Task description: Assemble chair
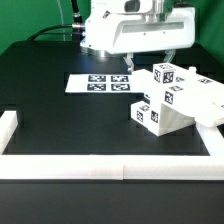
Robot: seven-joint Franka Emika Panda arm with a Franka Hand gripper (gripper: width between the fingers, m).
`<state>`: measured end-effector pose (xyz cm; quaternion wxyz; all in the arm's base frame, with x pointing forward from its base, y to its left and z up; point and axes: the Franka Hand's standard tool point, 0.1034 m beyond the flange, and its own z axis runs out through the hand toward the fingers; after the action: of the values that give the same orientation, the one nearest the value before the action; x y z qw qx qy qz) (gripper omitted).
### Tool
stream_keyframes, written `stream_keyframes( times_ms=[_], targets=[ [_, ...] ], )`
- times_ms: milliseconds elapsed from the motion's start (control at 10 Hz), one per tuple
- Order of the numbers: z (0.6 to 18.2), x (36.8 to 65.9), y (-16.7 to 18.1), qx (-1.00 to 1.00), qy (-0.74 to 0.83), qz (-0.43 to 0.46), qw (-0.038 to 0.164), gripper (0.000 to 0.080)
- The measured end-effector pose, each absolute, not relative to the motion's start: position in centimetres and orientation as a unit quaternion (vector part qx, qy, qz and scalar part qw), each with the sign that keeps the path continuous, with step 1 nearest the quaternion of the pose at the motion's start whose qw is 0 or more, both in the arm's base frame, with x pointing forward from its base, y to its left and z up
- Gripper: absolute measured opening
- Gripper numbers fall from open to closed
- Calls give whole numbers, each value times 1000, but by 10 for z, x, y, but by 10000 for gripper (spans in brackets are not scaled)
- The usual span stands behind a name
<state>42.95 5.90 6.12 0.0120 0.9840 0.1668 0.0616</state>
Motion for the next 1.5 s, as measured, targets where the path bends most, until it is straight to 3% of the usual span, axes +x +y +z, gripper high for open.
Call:
stream_keyframes(
  times_ms=[400,1500],
  targets=[
    [40,421,63,984,167,58,22,649],
    [22,413,74,984,166,58,28,649]
  ],
)
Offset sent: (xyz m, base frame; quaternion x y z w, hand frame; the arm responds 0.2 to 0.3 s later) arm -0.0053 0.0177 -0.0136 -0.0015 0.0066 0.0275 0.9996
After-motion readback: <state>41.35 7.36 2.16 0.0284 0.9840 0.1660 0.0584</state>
